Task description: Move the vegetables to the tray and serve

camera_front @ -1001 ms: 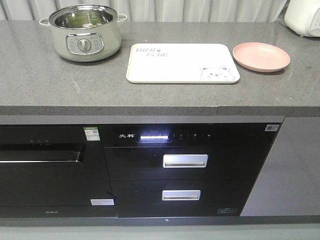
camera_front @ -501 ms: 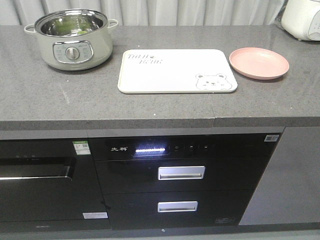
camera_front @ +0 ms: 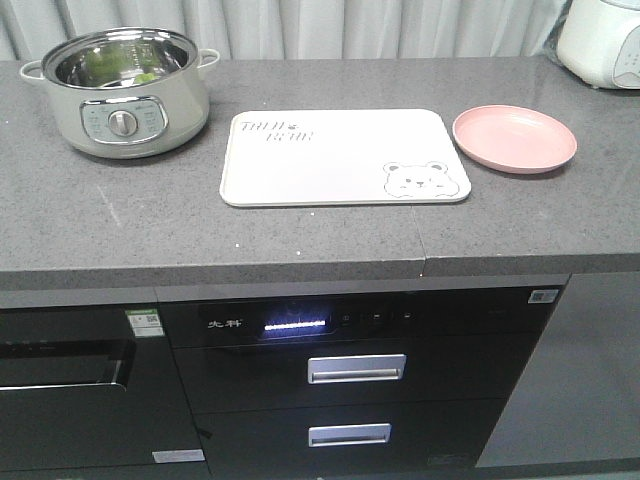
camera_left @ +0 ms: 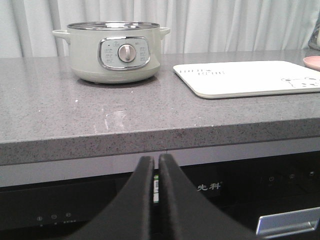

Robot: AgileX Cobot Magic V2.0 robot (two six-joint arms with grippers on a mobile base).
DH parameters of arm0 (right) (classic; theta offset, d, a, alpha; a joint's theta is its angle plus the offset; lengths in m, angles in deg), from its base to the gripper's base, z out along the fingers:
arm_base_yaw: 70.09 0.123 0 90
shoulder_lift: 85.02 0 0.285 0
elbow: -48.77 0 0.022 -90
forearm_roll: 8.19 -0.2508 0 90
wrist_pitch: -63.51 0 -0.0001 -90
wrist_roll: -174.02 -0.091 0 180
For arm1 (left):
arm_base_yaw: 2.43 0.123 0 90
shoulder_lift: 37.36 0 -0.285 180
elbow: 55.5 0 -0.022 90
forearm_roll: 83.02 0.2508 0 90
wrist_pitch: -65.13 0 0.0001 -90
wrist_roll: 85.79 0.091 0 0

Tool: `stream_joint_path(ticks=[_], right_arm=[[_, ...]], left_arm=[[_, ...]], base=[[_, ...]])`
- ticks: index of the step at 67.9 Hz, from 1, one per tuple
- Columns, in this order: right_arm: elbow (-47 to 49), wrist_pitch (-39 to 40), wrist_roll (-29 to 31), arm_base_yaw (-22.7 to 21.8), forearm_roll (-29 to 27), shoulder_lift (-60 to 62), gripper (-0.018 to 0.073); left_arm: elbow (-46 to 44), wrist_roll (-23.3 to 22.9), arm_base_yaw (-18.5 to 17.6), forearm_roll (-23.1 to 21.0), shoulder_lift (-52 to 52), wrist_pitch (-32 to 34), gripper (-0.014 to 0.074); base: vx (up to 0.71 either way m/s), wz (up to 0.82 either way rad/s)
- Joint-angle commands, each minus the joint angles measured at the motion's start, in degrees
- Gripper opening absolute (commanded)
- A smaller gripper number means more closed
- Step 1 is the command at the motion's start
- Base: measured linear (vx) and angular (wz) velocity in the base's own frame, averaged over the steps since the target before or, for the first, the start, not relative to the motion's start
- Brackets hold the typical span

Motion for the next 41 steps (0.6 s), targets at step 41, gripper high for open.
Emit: stream_joint_path(ticks=[41], right_arm=[[-0.9, 4.3, 0.2, 0.0, 0.7, 0.4, -0.0003]], left_arm=[[1.3, -0.4, 0.0, -0.5, 0.9, 4.0, -0.0006]], base=[[0.07, -0.01]])
